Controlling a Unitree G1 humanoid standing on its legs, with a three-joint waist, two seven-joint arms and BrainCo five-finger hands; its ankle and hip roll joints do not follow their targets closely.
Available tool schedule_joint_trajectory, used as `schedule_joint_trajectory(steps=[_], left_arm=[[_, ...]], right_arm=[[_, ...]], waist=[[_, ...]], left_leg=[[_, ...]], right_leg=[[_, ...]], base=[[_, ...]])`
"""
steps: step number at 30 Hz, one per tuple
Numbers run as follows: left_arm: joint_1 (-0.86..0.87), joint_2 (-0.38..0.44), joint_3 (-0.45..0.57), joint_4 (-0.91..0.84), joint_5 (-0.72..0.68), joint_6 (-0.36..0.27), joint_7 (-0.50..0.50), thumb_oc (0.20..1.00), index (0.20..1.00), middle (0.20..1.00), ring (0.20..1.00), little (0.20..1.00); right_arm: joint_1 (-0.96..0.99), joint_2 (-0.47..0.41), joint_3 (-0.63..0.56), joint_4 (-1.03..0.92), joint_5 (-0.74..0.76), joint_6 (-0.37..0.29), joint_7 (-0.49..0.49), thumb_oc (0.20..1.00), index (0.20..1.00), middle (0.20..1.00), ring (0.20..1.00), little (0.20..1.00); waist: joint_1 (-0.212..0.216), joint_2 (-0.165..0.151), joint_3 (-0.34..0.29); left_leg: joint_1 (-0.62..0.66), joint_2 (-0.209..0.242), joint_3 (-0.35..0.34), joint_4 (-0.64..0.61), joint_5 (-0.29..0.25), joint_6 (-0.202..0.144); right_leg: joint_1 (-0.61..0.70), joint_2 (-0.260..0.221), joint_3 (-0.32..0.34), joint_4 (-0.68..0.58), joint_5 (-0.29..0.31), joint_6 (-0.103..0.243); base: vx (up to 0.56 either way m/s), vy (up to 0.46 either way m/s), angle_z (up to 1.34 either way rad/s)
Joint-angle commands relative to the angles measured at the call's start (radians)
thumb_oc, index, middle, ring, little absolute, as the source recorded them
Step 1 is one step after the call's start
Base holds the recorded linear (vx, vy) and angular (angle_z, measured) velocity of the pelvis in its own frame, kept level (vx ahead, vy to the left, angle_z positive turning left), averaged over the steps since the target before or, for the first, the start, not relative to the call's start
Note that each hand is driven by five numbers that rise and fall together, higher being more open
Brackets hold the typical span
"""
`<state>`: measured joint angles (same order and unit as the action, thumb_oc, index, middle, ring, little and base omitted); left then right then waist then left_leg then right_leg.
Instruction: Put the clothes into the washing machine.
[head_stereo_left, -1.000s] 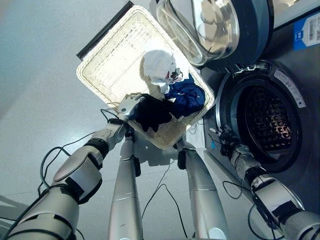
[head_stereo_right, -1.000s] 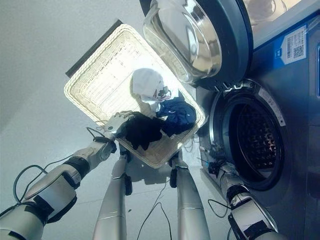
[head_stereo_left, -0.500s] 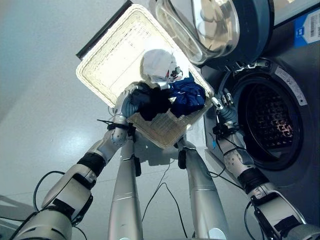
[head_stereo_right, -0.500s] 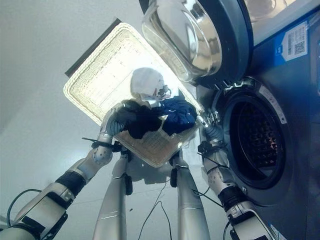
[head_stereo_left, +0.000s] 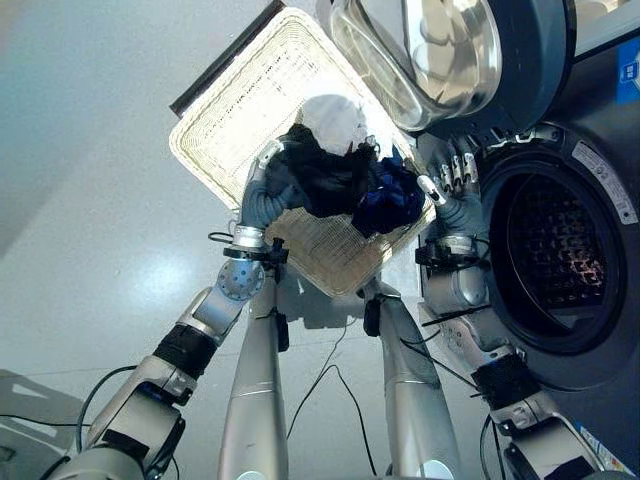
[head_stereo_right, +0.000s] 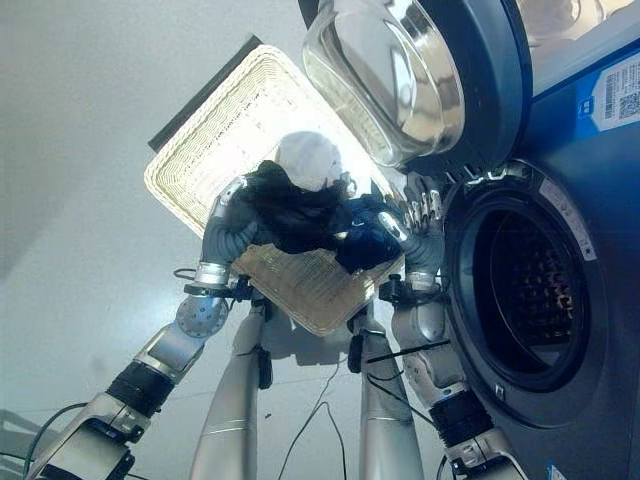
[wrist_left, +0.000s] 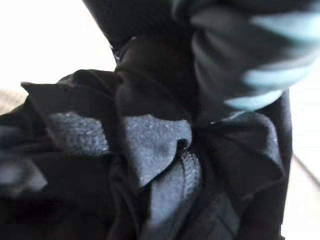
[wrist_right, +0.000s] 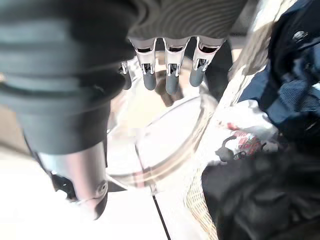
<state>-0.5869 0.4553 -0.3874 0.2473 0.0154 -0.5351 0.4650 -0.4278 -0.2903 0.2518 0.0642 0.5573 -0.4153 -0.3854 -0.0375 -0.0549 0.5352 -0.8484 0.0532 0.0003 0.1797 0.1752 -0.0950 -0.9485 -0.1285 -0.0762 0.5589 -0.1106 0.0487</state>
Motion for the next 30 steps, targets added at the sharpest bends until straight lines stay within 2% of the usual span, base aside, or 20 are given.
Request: schedule_joint_trajectory(steps=[1, 5, 8, 12, 13, 18, 21, 25, 29, 30], left_arm=[[-0.028, -0.036, 0.048, -0.127, -0.032, -0.100, -0.032, 0.200, 0.200, 0.200, 0.200, 0.200], [-0.023, -0.041, 0.057, -0.183, -0.088, -0.110, -0.100, 0.200, 0.200, 0.200, 0.200, 0.200], [-0.019, -0.043, 0.060, -0.200, -0.102, -0.115, -0.121, 0.200, 0.200, 0.200, 0.200, 0.200], [-0.017, -0.054, 0.062, -0.256, -0.156, -0.128, -0.171, 0.200, 0.200, 0.200, 0.200, 0.200], [-0.017, -0.054, 0.062, -0.256, -0.156, -0.128, -0.171, 0.200, 0.200, 0.200, 0.200, 0.200], [-0.009, -0.057, 0.069, -0.309, -0.179, -0.129, -0.190, 0.200, 0.200, 0.200, 0.200, 0.200], [-0.005, -0.063, 0.076, -0.329, -0.197, -0.142, -0.208, 0.200, 0.200, 0.200, 0.200, 0.200], [-0.011, -0.070, 0.074, -0.347, -0.227, -0.161, -0.229, 0.200, 0.200, 0.200, 0.200, 0.200], [-0.017, -0.085, 0.073, -0.360, -0.259, -0.169, -0.264, 0.200, 0.200, 0.200, 0.200, 0.200], [-0.020, -0.097, 0.074, -0.376, -0.273, -0.167, -0.283, 0.200, 0.200, 0.200, 0.200, 0.200]], right_arm=[[0.017, -0.036, -0.005, -0.155, -0.092, -0.019, 0.035, 1.000, 1.000, 1.000, 1.000, 1.000], [0.003, -0.045, 0.028, -0.190, -0.021, 0.031, 0.149, 1.000, 1.000, 1.000, 1.000, 1.000], [-0.003, -0.052, 0.044, -0.194, 0.000, 0.042, 0.175, 1.000, 1.000, 1.000, 1.000, 1.000], [-0.024, -0.064, 0.085, -0.189, 0.061, 0.106, 0.249, 1.000, 1.000, 1.000, 1.000, 1.000], [-0.024, -0.064, 0.085, -0.189, 0.061, 0.106, 0.249, 1.000, 1.000, 1.000, 1.000, 1.000], [-0.032, -0.075, 0.129, -0.180, 0.142, 0.197, 0.335, 1.000, 1.000, 1.000, 1.000, 1.000], [-0.039, -0.082, 0.155, -0.160, 0.151, 0.228, 0.362, 1.000, 1.000, 1.000, 1.000, 1.000], [-0.057, -0.087, 0.183, -0.125, 0.085, 0.230, 0.343, 1.000, 1.000, 1.000, 1.000, 1.000], [-0.078, -0.089, 0.198, -0.092, -0.049, 0.212, 0.276, 1.000, 1.000, 1.000, 1.000, 1.000], [-0.096, -0.092, 0.202, -0.076, -0.127, 0.216, 0.231, 1.000, 1.000, 1.000, 1.000, 1.000]], waist=[[-0.008, 0.031, -0.015], [-0.003, 0.034, -0.015], [0.000, 0.034, -0.015], [0.008, 0.035, -0.015], [0.008, 0.035, -0.015], [0.017, 0.033, -0.015], [0.023, 0.032, -0.015], [0.027, 0.033, -0.015], [0.030, 0.035, -0.015], [0.033, 0.039, -0.015]], left_leg=[[-0.012, -0.071, -0.013, 0.092, -0.108, 0.012], [-0.009, -0.072, -0.010, 0.087, -0.102, 0.009], [-0.007, -0.071, -0.010, 0.084, -0.100, 0.008], [-0.004, -0.072, -0.008, 0.080, -0.097, 0.009], [-0.004, -0.072, -0.008, 0.080, -0.097, 0.009], [-0.002, -0.076, -0.010, 0.073, -0.092, 0.007], [-0.002, -0.076, -0.009, 0.067, -0.088, 0.007], [-0.002, -0.077, -0.011, 0.064, -0.086, 0.006], [0.000, -0.078, -0.011, 0.062, -0.085, 0.007], [0.001, -0.079, -0.010, 0.060, -0.084, 0.008]], right_leg=[[0.053, 0.047, -0.013, -0.257, 0.220, 0.096], [0.059, 0.044, -0.018, -0.261, 0.219, 0.096], [0.061, 0.043, -0.021, -0.261, 0.219, 0.096], [0.066, 0.039, -0.031, -0.266, 0.218, 0.093], [0.066, 0.039, -0.031, -0.266, 0.218, 0.093], [0.070, 0.037, -0.042, -0.271, 0.221, 0.091], [0.070, 0.038, -0.047, -0.274, 0.221, 0.088], [0.071, 0.037, -0.052, -0.275, 0.220, 0.086], [0.074, 0.036, -0.055, -0.277, 0.219, 0.084], [0.074, 0.037, -0.055, -0.277, 0.219, 0.083]], base=[[0.00, 0.000, 0.00], [0.00, 0.000, 0.00], [0.00, 0.000, 0.00], [0.00, 0.000, 0.00], [0.00, 0.000, 0.00], [0.00, -0.006, 0.00], [0.00, 0.000, 0.00], [0.00, 0.000, 0.00], [0.00, 0.000, 0.00], [0.00, 0.002, 0.03]])
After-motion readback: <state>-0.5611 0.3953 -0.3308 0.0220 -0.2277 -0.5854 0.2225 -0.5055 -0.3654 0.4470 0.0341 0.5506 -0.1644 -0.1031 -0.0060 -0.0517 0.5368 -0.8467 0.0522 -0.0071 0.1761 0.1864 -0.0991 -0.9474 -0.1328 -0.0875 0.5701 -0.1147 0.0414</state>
